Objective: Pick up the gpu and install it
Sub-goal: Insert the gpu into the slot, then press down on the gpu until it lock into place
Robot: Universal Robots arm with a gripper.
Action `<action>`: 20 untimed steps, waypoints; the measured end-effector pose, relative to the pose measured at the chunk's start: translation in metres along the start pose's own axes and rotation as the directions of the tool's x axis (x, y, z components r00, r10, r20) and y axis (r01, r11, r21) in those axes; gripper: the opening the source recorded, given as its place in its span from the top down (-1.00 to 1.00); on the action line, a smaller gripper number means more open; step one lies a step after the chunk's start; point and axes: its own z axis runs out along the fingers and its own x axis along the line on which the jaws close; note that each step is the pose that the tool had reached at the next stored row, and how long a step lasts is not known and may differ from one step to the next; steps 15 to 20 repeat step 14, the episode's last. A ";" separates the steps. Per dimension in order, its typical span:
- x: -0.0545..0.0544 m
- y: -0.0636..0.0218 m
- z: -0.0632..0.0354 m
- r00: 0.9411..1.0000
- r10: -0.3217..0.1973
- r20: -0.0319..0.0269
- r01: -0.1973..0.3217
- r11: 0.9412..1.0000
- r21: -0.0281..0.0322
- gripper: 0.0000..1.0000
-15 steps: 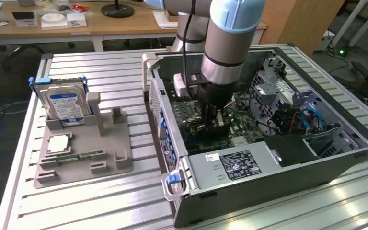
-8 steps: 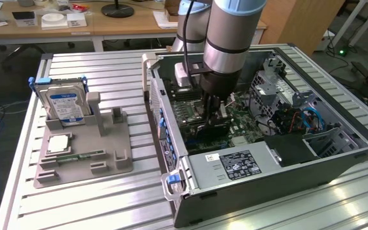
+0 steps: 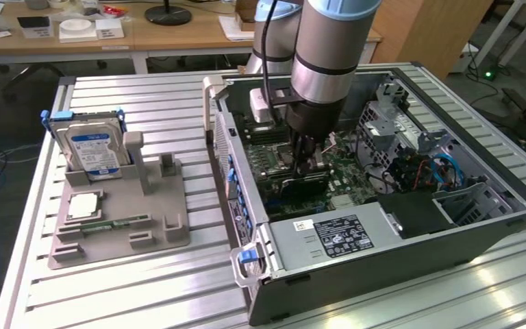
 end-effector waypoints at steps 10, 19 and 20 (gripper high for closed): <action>0.000 0.0000 0.0000 1.000 0.000 0.000 0.000 1.000 0.000 0.79; 0.000 0.0000 0.0000 1.000 0.000 0.000 0.000 1.000 0.000 0.79; 0.000 0.0000 0.0000 1.000 0.000 0.000 0.000 1.000 0.000 0.79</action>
